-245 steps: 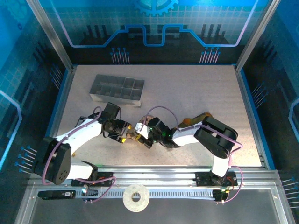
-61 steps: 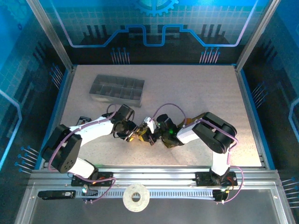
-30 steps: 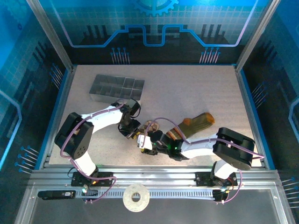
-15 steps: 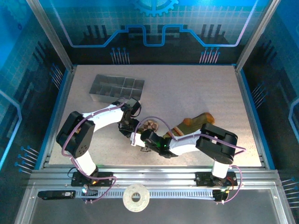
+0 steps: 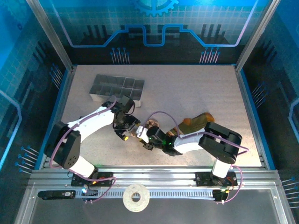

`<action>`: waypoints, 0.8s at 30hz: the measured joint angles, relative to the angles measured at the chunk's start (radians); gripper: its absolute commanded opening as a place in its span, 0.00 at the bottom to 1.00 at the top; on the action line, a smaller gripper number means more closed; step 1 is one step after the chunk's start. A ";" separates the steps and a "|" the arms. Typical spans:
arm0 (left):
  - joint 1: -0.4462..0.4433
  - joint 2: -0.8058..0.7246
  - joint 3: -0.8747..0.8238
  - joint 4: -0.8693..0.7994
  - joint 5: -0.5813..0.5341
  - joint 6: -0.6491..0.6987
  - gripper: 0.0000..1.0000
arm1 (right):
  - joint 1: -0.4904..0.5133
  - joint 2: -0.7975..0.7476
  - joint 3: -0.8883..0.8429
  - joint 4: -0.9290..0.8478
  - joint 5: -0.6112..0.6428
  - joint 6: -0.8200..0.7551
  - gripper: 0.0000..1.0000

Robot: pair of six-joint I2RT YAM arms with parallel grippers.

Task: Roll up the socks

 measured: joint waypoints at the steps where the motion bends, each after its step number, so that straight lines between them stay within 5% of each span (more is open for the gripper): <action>1: 0.006 -0.014 -0.003 0.008 0.000 0.000 0.77 | -0.008 0.000 -0.009 0.016 -0.017 0.016 0.00; 15: -0.024 -0.031 -0.141 0.264 0.057 0.026 0.63 | -0.204 0.072 -0.125 0.310 -0.412 0.303 0.00; 24: -0.051 0.067 -0.150 0.349 0.058 0.062 0.45 | -0.260 0.110 -0.128 0.360 -0.526 0.401 0.00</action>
